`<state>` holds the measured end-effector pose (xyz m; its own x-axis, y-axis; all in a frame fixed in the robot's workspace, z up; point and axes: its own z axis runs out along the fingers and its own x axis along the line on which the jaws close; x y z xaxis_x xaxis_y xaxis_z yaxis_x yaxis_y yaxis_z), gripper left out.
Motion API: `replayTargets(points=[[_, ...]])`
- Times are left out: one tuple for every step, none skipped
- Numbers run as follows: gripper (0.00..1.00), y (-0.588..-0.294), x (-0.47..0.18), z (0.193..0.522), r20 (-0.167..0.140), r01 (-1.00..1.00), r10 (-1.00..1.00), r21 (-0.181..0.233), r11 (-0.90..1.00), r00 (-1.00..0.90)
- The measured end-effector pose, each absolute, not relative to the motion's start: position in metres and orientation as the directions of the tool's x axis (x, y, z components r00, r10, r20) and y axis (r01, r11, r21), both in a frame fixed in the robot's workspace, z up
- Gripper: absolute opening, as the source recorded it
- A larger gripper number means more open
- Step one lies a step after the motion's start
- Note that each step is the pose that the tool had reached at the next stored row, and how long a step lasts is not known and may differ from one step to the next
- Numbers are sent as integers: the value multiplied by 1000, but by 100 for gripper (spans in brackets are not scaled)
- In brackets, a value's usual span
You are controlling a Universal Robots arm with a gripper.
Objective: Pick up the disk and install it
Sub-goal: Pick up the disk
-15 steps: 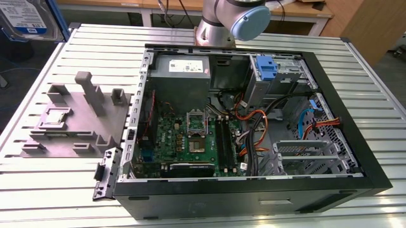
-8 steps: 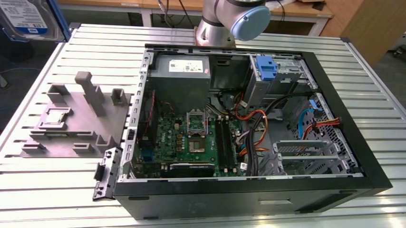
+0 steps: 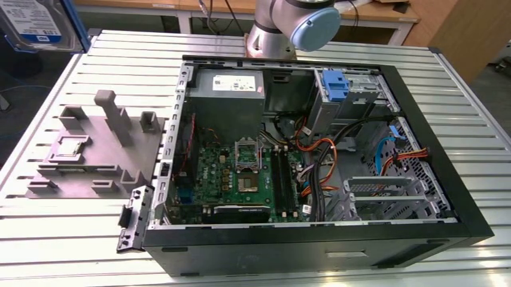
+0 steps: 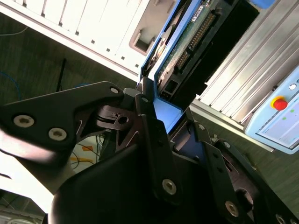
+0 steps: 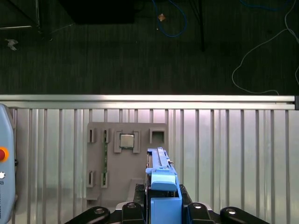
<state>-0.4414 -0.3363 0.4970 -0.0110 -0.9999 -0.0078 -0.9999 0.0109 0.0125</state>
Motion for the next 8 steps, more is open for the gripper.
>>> replayTargets(points=[[36, -336, -441, 497, -8, -1000, -1000, 12, 11, -11], [36, -336, -441, 497, -8, -1000, -1000, 12, 11, -11], [36, -336, -441, 497, -8, -1000, -1000, 13, 11, -11], [36, -336, -440, 497, -8, -1000, -1000, 12, 11, -11], [36, -336, -440, 497, -8, -1000, -1000, 12, 11, -11], [36, -336, -440, 497, -8, -1000, -1000, 13, 11, -11], [36, -336, -440, 497, -8, -1000, -1000, 13, 11, -11], [36, -336, -439, 497, -8, -1000, -1000, 13, 11, -11]])
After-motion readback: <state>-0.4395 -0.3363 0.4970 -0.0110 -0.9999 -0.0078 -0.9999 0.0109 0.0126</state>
